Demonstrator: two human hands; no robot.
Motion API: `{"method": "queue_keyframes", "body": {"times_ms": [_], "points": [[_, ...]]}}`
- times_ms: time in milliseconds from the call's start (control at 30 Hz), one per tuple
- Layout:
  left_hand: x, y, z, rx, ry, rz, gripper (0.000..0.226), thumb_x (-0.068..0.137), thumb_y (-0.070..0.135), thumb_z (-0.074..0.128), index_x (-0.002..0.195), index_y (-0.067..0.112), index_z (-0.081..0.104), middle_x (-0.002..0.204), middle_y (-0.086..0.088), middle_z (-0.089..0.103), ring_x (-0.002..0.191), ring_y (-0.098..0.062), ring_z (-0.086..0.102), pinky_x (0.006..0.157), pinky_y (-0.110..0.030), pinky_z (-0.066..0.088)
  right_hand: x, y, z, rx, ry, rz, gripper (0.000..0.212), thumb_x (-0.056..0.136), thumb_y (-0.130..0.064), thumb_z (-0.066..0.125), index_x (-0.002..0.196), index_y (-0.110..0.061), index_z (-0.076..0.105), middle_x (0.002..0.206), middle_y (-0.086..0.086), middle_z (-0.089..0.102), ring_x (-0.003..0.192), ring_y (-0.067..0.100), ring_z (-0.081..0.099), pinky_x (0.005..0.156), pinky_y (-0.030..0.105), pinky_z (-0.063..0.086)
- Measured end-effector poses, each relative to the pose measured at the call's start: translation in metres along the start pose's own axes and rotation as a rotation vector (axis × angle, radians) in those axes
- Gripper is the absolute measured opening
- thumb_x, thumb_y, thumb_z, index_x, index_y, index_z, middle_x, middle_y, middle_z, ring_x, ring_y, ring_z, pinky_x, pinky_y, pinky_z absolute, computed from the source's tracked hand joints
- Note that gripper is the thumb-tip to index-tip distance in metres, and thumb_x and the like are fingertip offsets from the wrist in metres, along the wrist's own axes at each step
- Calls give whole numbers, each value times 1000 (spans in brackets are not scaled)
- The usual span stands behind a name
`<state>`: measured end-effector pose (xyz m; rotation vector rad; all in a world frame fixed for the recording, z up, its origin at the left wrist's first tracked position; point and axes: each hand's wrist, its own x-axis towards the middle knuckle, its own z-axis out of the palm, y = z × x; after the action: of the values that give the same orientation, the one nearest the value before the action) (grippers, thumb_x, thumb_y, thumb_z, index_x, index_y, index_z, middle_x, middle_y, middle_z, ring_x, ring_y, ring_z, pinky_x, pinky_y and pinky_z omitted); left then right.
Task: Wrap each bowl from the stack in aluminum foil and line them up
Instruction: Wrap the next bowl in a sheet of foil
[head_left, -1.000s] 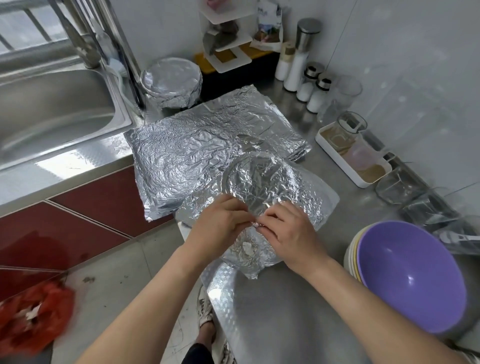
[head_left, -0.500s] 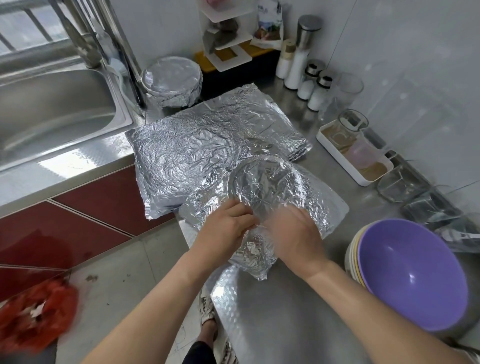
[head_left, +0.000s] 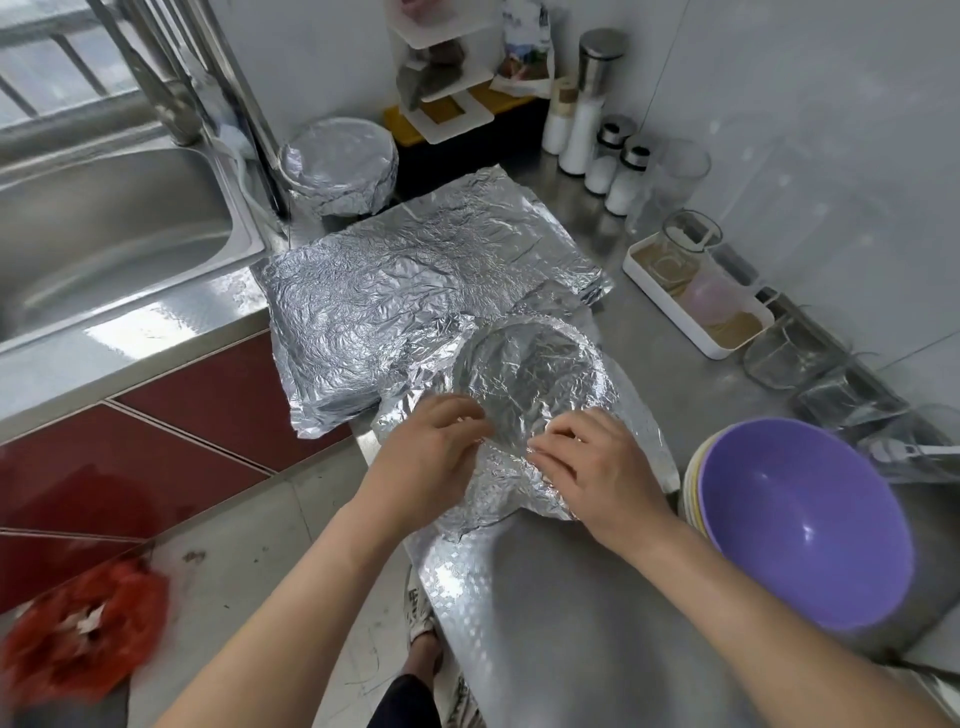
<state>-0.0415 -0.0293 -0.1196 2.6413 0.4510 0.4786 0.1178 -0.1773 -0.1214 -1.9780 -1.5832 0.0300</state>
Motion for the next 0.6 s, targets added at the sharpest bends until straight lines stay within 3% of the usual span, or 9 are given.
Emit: {"method": "queue_keyframes", "body": {"times_ms": [100,200,267,367,400,467,600], "points": [[0,7,4,-16,-57,29,22,92,30,58,100,18,75,102,3,67,100,-20,59,81,-30,50,1,-1,1,-14,-35,-19,7,83,-23,70,86,-17,73,86,-5,62,81,18,55,71,39,50],[1,8,8,-4,-56,54,26,93,35,56,96,20,76,93,4,66,91,-18,57,72,-29,49,1,-5,4,-88,-61,-78,18,86,-30,60,83,-16,71,84,-4,61,79,19,55,71,35,47],[3,10,9,-1,-33,64,27,92,34,55,93,19,77,88,4,65,85,-18,56,66,-29,49,1,-6,7,-145,-70,-112,21,87,-30,55,82,-16,70,83,-2,60,78,20,55,70,33,44],[4,13,12,24,-11,102,15,89,20,62,89,16,76,84,3,65,82,-19,55,65,-31,49,0,-4,11,-211,-68,-131,5,84,-16,68,79,-15,66,80,-1,58,76,22,53,69,32,39],[3,14,14,39,0,116,8,85,12,68,88,15,75,85,3,65,82,-19,55,67,-31,49,-1,-4,12,-228,-68,-130,10,80,-11,73,78,-15,64,79,0,57,75,22,53,68,32,38],[2,18,17,55,9,139,16,78,2,74,89,14,75,85,3,65,84,-18,53,70,-29,47,-3,-2,12,-254,-75,-136,16,77,-5,75,77,-14,61,79,1,56,74,23,51,68,31,36],[2,27,18,81,15,232,19,86,7,57,91,11,75,88,1,66,88,-20,55,73,-28,48,-10,-3,9,-286,-53,-141,14,78,0,67,80,-12,60,79,3,54,72,24,49,68,29,31]]}}
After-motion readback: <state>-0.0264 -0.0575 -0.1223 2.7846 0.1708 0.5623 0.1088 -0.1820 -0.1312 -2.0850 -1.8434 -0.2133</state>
